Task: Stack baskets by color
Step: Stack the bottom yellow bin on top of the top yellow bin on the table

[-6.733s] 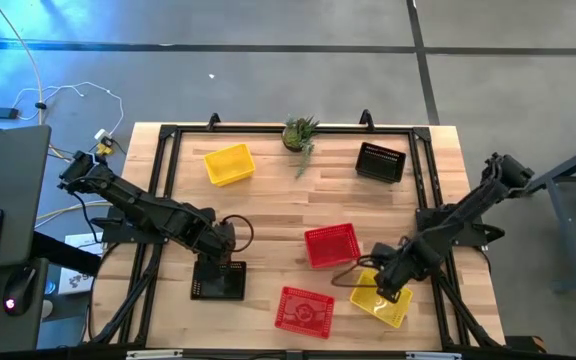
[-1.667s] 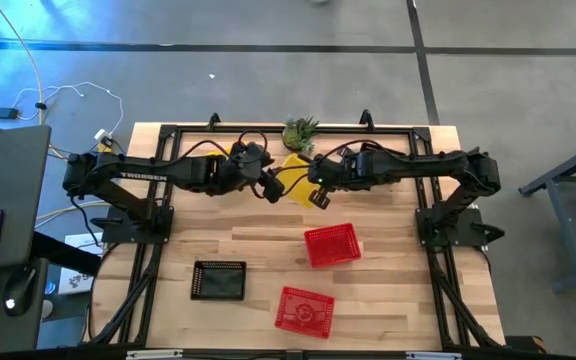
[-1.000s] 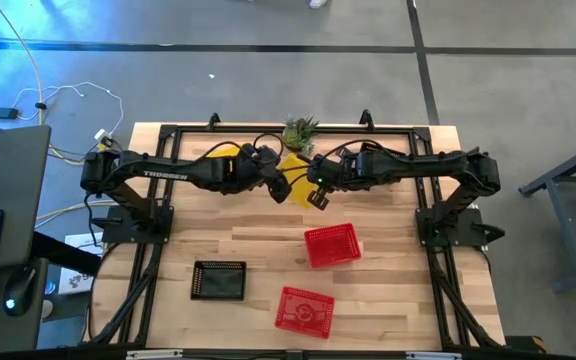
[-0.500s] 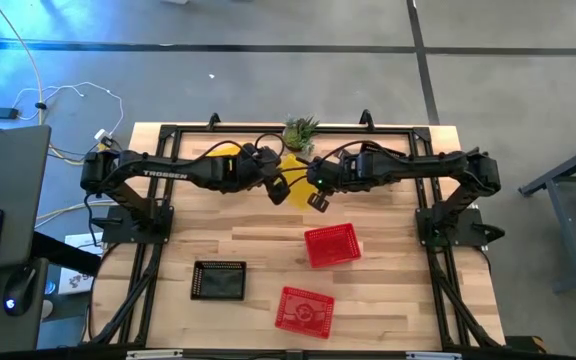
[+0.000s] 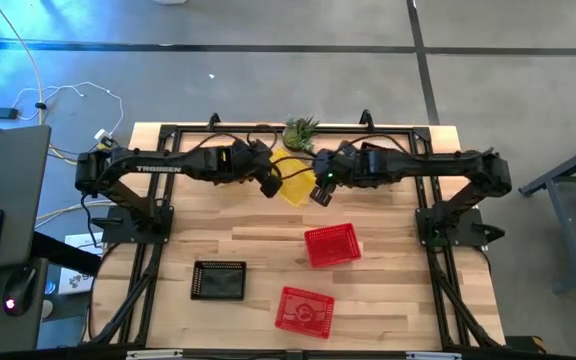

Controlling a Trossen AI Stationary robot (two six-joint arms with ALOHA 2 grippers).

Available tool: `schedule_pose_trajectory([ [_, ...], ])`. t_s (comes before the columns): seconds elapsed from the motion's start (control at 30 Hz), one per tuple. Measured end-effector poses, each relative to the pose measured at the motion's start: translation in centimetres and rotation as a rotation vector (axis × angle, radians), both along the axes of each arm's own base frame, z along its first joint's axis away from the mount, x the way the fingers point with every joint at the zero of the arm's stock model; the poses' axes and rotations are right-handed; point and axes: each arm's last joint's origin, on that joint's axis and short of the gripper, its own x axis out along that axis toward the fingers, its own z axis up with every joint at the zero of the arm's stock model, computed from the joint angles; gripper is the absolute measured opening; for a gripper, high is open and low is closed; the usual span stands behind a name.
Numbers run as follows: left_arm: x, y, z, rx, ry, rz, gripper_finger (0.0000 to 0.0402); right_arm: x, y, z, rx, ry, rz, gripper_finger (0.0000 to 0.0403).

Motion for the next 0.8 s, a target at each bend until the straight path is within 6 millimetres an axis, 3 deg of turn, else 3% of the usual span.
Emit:
schedule_pose_trajectory([
  [0.3, -3.3, 1.9, 1.7, -0.029, -0.011, 0.181, 0.0, -2.9, 0.1, 3.3, -0.069, -0.072, -0.006, 0.0144],
  [0.5, -5.8, 2.8, 2.8, -0.015, -0.017, 0.318, 0.0, -4.5, 0.2, 4.3, -0.092, -0.047, -0.016, 0.0144],
  [0.8, -10.1, 2.7, 0.4, -0.064, -0.247, 0.523, 0.0, -5.8, -0.1, 3.8, -0.161, 0.057, -0.111, 0.0144],
])
